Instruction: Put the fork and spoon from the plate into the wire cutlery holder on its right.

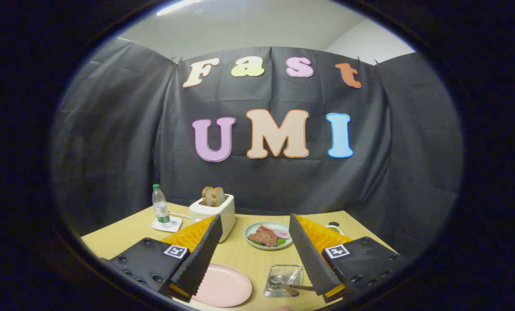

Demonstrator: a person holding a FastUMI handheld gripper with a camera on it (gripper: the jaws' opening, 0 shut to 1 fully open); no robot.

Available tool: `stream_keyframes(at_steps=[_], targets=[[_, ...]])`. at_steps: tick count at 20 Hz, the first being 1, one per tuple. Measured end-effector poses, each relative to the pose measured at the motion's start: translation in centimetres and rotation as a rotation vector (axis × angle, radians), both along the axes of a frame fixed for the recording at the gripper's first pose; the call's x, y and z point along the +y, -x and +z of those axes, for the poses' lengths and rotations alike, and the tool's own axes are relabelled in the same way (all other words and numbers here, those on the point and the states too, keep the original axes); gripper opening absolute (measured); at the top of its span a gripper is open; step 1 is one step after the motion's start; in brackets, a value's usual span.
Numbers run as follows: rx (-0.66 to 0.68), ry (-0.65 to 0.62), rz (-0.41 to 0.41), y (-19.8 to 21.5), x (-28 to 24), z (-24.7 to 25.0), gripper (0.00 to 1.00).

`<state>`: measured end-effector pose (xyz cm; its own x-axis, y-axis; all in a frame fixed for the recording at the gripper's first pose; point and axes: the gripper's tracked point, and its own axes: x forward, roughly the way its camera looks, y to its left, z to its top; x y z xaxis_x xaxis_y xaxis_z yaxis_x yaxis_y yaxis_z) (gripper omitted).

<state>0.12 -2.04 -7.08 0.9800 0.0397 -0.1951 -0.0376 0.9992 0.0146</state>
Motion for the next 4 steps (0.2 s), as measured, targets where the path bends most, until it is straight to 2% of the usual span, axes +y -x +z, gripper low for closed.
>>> stream_keyframes(at_steps=[4], targets=[[-0.014, 0.009, 0.006, -0.13, -0.25, 0.78, 0.99]])
